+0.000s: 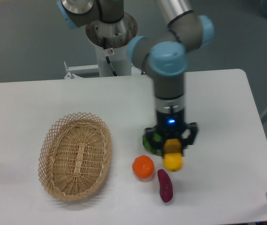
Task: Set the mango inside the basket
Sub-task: 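Carry the mango past the bok choy and orange over the wicker basket, then lower the mango into the basket and open the gripper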
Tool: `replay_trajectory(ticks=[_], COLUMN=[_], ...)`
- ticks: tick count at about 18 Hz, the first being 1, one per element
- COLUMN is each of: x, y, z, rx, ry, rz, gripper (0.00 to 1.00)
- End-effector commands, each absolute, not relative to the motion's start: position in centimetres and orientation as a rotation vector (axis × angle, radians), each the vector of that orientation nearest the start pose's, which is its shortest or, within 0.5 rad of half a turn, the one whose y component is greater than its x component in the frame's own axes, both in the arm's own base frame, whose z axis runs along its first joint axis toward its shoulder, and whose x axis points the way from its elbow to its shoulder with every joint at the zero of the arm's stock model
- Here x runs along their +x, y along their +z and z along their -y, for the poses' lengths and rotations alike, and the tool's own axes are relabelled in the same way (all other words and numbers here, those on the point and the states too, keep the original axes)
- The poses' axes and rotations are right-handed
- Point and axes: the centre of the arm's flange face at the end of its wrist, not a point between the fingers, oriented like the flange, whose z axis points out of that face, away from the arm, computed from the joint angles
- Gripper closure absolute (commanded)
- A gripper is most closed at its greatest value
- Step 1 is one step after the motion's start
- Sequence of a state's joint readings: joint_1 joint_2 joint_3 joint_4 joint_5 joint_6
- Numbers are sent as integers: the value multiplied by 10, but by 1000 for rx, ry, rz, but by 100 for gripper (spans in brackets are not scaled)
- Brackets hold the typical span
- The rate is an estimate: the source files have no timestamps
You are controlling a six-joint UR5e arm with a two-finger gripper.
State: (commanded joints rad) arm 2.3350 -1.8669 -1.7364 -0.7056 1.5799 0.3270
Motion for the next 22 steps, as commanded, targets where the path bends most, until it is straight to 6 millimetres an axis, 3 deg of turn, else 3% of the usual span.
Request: replay_trajectory(ticks=[6,11,18,22], x=[-232,-183,-140,-134], y=[322,301,273,255], z=[-554,-572,-576,-581], rx=[-2767,-2818,-2881,-2913], ry=[231,186,145,132], rz=[528,417,319,284], gripper=[65,65,65,65])
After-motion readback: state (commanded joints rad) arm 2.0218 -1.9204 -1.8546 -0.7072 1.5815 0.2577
